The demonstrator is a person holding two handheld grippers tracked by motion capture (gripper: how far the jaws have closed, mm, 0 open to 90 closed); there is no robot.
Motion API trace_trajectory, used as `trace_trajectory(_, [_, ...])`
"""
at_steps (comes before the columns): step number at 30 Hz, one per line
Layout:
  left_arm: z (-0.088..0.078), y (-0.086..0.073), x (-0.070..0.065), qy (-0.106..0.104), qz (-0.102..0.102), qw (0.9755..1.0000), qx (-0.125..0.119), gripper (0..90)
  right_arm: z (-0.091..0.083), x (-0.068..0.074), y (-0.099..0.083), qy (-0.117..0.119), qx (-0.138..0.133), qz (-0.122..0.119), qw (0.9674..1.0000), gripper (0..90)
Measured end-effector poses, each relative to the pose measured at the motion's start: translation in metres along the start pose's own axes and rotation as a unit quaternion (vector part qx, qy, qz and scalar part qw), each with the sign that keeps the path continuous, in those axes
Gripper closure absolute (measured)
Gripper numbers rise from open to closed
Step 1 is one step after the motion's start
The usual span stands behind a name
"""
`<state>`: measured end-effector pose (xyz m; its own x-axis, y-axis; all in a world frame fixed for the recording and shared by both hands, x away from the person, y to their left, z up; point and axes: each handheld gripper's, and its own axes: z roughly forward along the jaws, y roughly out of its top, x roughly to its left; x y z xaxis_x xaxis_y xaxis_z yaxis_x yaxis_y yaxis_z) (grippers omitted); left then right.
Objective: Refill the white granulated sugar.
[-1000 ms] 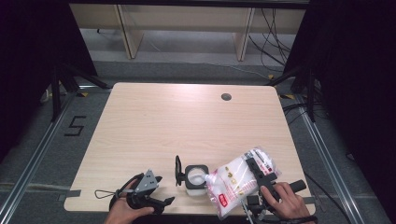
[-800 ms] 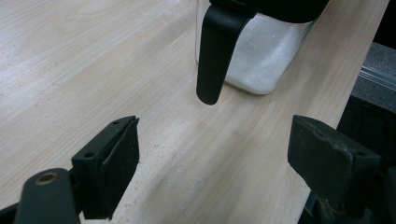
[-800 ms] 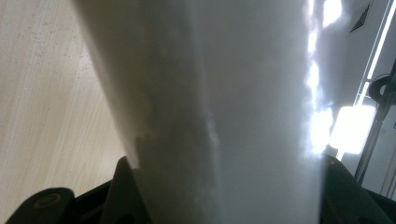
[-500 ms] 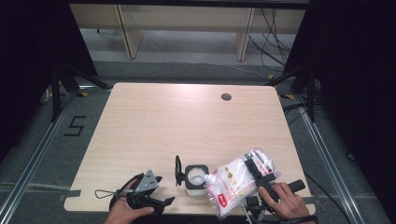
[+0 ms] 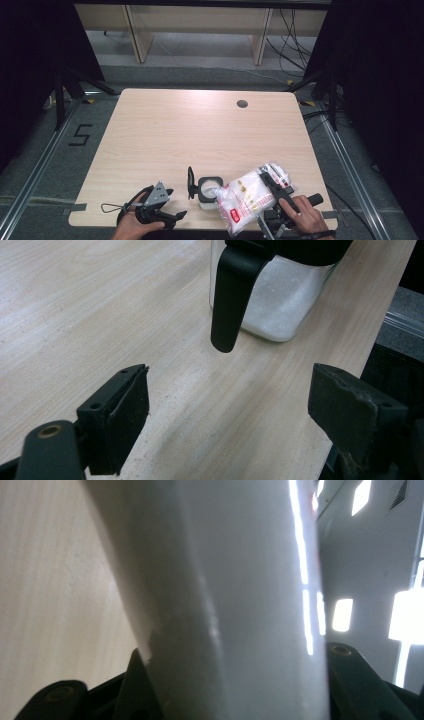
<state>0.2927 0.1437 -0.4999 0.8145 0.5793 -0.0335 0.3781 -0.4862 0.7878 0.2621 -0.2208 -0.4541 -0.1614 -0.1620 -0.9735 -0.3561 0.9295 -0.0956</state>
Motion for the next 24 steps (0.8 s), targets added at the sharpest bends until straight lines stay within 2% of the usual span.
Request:
trace_trajectory(1, [0.000,0.000,-0.001,0.000,-0.010,0.9999,0.000,16.4,0.000,0.000,-0.001,0.007,-0.003,0.017,0.9998,58.2])
trace_trajectory(2, [0.000,0.000,-0.001,-0.003,-0.008,1.0000,0.002,16.4,0.001,0.002,-0.003,0.015,-0.005,0.042,0.9990,58.3])
trace_trajectory(3, [0.001,0.000,-0.002,-0.003,-0.016,0.9998,-0.005,16.4,0.002,-0.001,-0.005,0.016,-0.018,0.037,0.9990,58.4])
trace_trajectory(4, [0.001,0.000,-0.002,-0.003,-0.016,0.9999,-0.005,16.4,0.001,0.001,-0.006,0.020,-0.015,0.064,0.9976,58.4])
trace_trajectory(5, [0.001,0.000,-0.001,-0.002,-0.014,0.9999,-0.003,16.4,0.000,-0.001,-0.006,0.019,-0.019,0.061,0.9978,58.4])
trace_trajectory(6, [0.001,0.000,-0.002,-0.003,-0.014,0.9999,-0.005,16.4,0.001,0.003,-0.008,0.026,-0.023,0.100,0.9944,58.5])
trace_trajectory(7, [0.001,0.000,-0.001,-0.002,-0.009,0.9999,-0.005,16.4,0.002,-0.001,-0.009,0.021,-0.034,0.083,0.9957,58.5])
trace_trajectory(8, [-0.001,0.000,0.001,0.001,0.000,1.0000,0.009,16.4,0.001,0.002,-0.010,0.022,-0.036,0.110,0.9931,58.5])
trace_trajectory(9, [0.000,0.000,0.000,0.002,-0.004,1.0000,0.006,16.3,0.001,0.005,-0.012,0.030,-0.036,0.144,0.9884,58.5])
trace_trajectory(11, [-0.001,0.000,0.001,0.004,-0.001,1.0000,0.008,16.3,0.003,0.001,-0.015,0.033,-0.050,0.134,0.9892,58.6])
trace_trajectory(12, [-0.001,0.000,0.001,0.004,-0.002,1.0000,0.008,16.3,0.003,0.005,-0.015,0.040,-0.049,0.172,0.9830,58.6])
trace_trajectory(13, [-0.001,0.000,0.001,0.004,-0.003,1.0000,0.006,16.3,0.004,-0.001,-0.018,0.033,-0.064,0.143,0.9872,58.6])
trace_trajectory(14, [-0.001,0.000,0.001,0.000,-0.002,1.0000,0.010,16.3,0.004,0.001,-0.019,0.038,-0.063,0.169,0.9828,58.6])
trace_trajectory(15, [-0.001,0.000,0.001,-0.003,-0.004,0.9999,0.012,16.3,0.003,0.006,-0.020,0.046,-0.059,0.205,0.9760,58.6])
trace_trajectory(16, [-0.001,0.000,0.001,-0.002,-0.004,0.9999,0.011,16.3,0.004,0.004,-0.021,0.052,-0.065,0.195,0.9772,58.6])
trace_trajectory(17, [-0.001,0.000,0.001,0.004,-0.002,1.0000,0.007,16.3,0.004,0.005,-0.022,0.046,-0.065,0.208,0.9749,58.7])
trace_trajectory(18, [-0.001,0.000,0.003,0.000,0.009,0.9999,0.008,16.3,0.005,0.006,-0.023,0.046,-0.068,0.217,0.9726,58.7])
trace_trajectory(19, [-0.001,0.000,0.003,0.001,0.008,0.9999,0.007,16.3,0.005,0.004,-0.024,0.047,-0.070,0.209,0.9743,58.7])
trace_trajectory(20, [0.001,0.000,0.001,0.000,-0.001,1.0000,-0.010,16.3,0.005,0.006,-0.025,0.050,-0.071,0.230,0.9693,58.7])
trace_trajectory(21, [-0.001,0.000,0.001,0.000,-0.006,1.0000,0.002,16.3,0.005,0.006,-0.026,0.051,-0.070,0.238,0.9674,58.7])
trace_trajectory(22, [-0.001,0.000,0.000,0.004,-0.015,0.9999,-0.004,16.3,0.006,0.005,-0.027,0.054,-0.077,0.239,0.9663,58.7])
trace_trajectory(23, [-0.001,0.000,0.000,0.004,-0.016,0.9998,-0.004,16.3,0.007,0.007,-0.029,0.055,-0.082,0.259,0.9609,58.7])
trace_trajectory(24, [-0.002,0.000,0.002,0.001,0.000,1.0000,0.000,16.3,0.008,0.005,-0.031,0.056,-0.089,0.252,0.9620,58.7])
